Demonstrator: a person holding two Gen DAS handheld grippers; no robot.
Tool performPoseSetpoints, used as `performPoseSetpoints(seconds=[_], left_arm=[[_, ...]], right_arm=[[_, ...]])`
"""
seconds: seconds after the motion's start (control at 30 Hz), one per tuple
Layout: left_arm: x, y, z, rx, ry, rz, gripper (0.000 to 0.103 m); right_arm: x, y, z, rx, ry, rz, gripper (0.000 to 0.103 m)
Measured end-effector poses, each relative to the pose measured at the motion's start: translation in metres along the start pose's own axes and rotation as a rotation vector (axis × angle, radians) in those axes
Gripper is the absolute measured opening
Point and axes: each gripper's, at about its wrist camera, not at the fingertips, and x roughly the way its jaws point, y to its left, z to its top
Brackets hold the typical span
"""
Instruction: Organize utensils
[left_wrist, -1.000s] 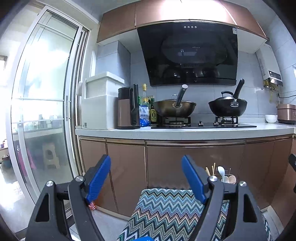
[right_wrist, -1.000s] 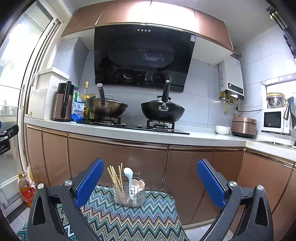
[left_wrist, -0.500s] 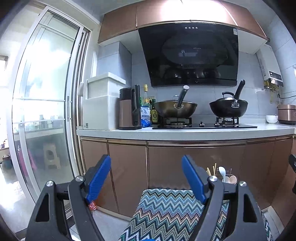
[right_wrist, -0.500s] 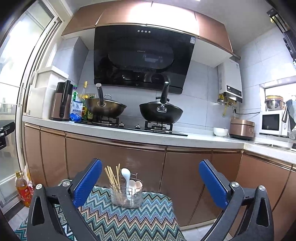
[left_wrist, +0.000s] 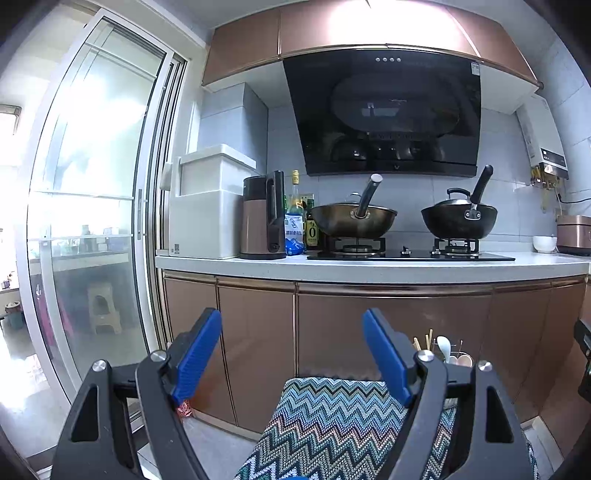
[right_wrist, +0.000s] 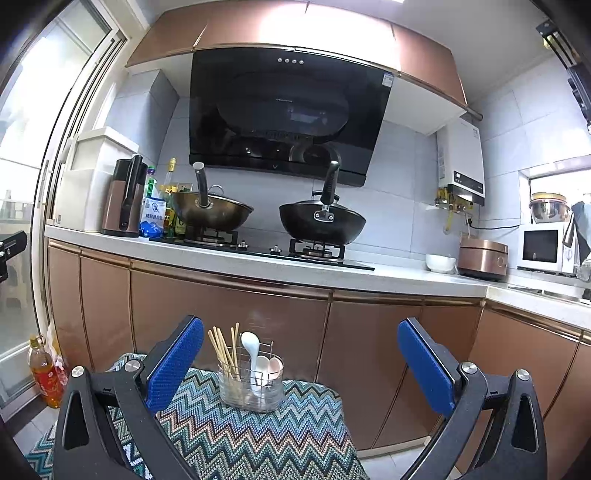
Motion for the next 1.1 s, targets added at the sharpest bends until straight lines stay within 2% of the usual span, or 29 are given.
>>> performPoseSetpoints(seconds=[0.43,1.1], left_arm=[[-0.0006,0.0018,-0.002,0.0,-0.003,-0.01,0.078],[0.0019,0.0025,-0.0023,0.001,0.025,-0.016,0.078]], right_arm=[[0.0009,0.0056,-0.0017,-0.026,0.012,0.024,0.103],[-0.0048,-0.0034,-0.0003,-0.006,-0.005,0.008,0.103]])
